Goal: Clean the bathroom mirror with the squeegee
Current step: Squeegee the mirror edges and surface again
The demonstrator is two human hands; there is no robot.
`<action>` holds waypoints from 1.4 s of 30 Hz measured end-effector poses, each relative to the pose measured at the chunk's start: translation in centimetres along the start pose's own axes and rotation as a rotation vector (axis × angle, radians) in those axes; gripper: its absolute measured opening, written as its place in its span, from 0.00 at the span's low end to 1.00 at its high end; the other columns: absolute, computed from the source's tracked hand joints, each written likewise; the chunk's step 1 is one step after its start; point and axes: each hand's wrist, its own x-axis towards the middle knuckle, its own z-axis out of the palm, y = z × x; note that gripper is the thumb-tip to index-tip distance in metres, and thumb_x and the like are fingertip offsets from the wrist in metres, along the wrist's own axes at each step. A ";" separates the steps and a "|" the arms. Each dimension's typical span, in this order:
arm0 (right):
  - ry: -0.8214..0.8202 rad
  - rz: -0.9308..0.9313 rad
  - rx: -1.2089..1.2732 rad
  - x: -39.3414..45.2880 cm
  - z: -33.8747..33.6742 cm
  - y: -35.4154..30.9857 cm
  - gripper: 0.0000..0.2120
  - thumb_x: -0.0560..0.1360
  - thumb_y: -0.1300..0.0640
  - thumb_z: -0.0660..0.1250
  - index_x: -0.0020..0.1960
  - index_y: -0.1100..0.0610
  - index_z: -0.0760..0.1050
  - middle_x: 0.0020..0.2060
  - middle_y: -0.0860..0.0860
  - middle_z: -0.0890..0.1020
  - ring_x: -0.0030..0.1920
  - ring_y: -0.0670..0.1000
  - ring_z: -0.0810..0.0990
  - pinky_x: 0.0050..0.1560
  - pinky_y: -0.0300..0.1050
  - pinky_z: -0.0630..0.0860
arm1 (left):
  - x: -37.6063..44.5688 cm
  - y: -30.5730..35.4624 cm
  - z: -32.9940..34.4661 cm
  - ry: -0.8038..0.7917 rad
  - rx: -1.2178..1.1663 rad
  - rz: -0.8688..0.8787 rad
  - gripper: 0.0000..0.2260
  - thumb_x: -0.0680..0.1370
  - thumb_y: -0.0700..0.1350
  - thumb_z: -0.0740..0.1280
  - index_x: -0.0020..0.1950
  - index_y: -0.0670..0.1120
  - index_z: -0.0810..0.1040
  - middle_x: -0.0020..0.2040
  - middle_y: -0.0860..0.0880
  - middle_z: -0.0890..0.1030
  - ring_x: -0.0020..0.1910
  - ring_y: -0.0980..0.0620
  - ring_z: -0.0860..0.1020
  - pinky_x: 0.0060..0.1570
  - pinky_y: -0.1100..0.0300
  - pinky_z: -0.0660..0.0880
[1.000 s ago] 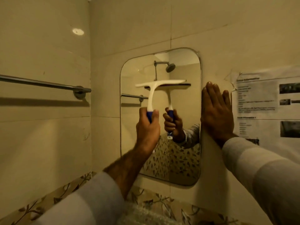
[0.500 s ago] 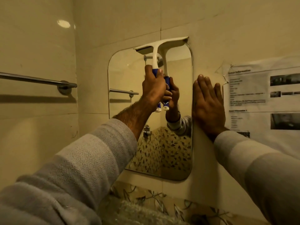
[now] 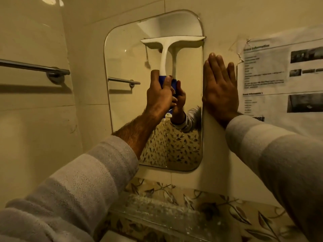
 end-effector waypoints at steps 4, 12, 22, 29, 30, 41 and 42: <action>0.005 0.001 0.010 0.2 -0.1 0.0 0.34 0.79 0.61 0.59 0.81 0.61 0.48 0.80 0.58 0.49 0.80 0.58 0.45 0.80 0.57 0.42 | -2.8 -2.8 -0.5 0.000 0.014 -0.026 0.05 0.84 0.50 0.57 0.59 0.53 0.65 0.44 0.42 0.83 0.34 0.42 0.84 0.31 0.50 0.83; 0.054 -0.004 0.076 0.1 -0.2 -0.1 0.27 0.81 0.64 0.52 0.80 0.63 0.52 0.79 0.59 0.53 0.80 0.59 0.49 0.79 0.57 0.43 | -10.2 -8.4 -2.1 -0.024 0.035 -0.036 0.06 0.84 0.44 0.58 0.61 0.50 0.67 0.40 0.56 0.79 0.35 0.62 0.81 0.28 0.74 0.73; 0.022 0.004 0.059 0.1 -0.1 0.1 0.26 0.83 0.62 0.49 0.80 0.61 0.50 0.80 0.59 0.51 0.80 0.58 0.48 0.80 0.57 0.43 | -19.3 -14.5 -3.2 -0.120 0.188 -0.203 0.09 0.83 0.49 0.59 0.63 0.53 0.65 0.41 0.54 0.75 0.34 0.61 0.77 0.29 0.67 0.73; 0.028 0.007 0.056 0.1 -0.2 -0.1 0.26 0.83 0.62 0.48 0.80 0.61 0.50 0.80 0.59 0.51 0.80 0.58 0.48 0.79 0.56 0.42 | -23.2 -15.2 -3.7 -0.165 0.173 -0.260 0.04 0.83 0.47 0.59 0.56 0.49 0.67 0.37 0.51 0.73 0.31 0.63 0.75 0.29 0.69 0.72; 0.029 0.005 0.063 0.1 -0.2 -0.1 0.26 0.83 0.62 0.48 0.80 0.61 0.51 0.80 0.59 0.52 0.80 0.59 0.48 0.79 0.57 0.42 | -23.2 -15.1 -3.7 -0.164 0.170 -0.265 0.04 0.83 0.46 0.59 0.56 0.48 0.67 0.37 0.51 0.73 0.31 0.63 0.74 0.29 0.69 0.72; 0.002 0.009 0.060 0.2 -0.2 0.1 0.26 0.83 0.60 0.48 0.80 0.61 0.50 0.80 0.58 0.51 0.80 0.58 0.47 0.79 0.56 0.41 | -24.8 -14.7 -3.7 -0.147 0.186 -0.312 0.06 0.83 0.47 0.59 0.58 0.48 0.68 0.40 0.52 0.74 0.34 0.58 0.73 0.32 0.69 0.72; 0.003 0.009 0.055 0.1 -0.2 0.1 0.26 0.83 0.60 0.48 0.80 0.61 0.50 0.80 0.58 0.51 0.80 0.58 0.47 0.79 0.56 0.41 | -25.2 -15.0 -3.7 -0.149 0.189 -0.320 0.06 0.83 0.47 0.59 0.58 0.48 0.68 0.40 0.52 0.74 0.35 0.57 0.73 0.32 0.68 0.72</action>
